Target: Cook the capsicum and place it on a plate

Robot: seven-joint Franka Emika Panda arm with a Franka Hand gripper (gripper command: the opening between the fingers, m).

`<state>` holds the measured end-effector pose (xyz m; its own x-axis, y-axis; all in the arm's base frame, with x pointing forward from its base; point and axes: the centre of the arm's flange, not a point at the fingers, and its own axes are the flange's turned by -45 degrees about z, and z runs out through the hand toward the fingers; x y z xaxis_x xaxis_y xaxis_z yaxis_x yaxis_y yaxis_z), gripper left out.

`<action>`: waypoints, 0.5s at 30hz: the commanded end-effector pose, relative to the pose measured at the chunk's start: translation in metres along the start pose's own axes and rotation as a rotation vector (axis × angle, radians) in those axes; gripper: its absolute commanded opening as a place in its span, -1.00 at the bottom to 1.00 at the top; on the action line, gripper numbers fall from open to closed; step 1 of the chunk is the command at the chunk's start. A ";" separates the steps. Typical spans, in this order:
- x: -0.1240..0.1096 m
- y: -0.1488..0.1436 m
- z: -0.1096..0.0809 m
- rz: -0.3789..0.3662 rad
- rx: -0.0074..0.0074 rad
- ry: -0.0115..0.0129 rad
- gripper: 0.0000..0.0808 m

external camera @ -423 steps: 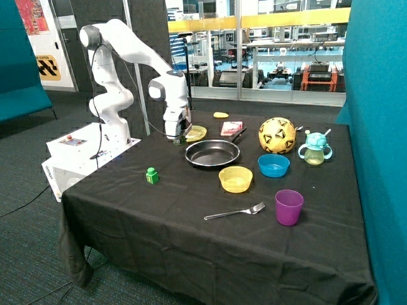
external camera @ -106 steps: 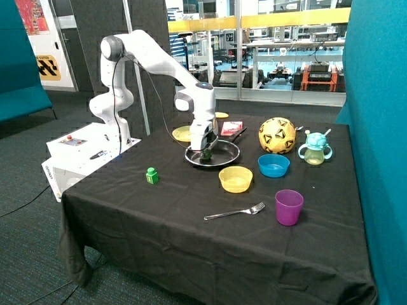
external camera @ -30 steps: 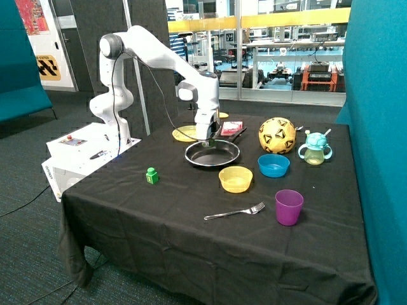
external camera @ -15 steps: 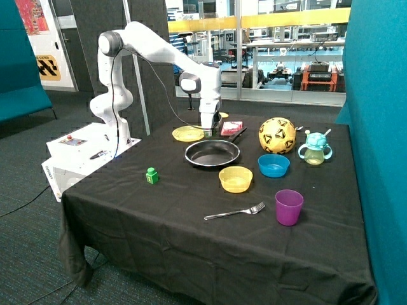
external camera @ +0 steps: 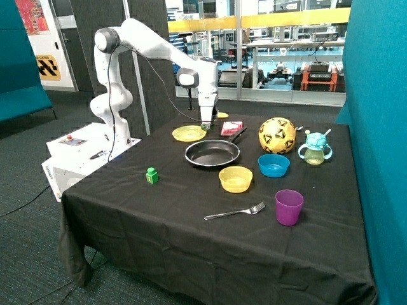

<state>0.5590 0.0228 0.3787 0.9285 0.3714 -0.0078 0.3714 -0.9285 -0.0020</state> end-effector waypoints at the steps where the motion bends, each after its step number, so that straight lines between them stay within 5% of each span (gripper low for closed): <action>1: -0.013 -0.032 -0.004 -0.065 -0.0022 0.0077 -1.00; 15: -0.033 -0.073 -0.007 -0.217 -0.0028 0.0076 -1.00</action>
<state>0.5236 0.0563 0.3845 0.8757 0.4829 -0.0029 0.4829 -0.8757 0.0040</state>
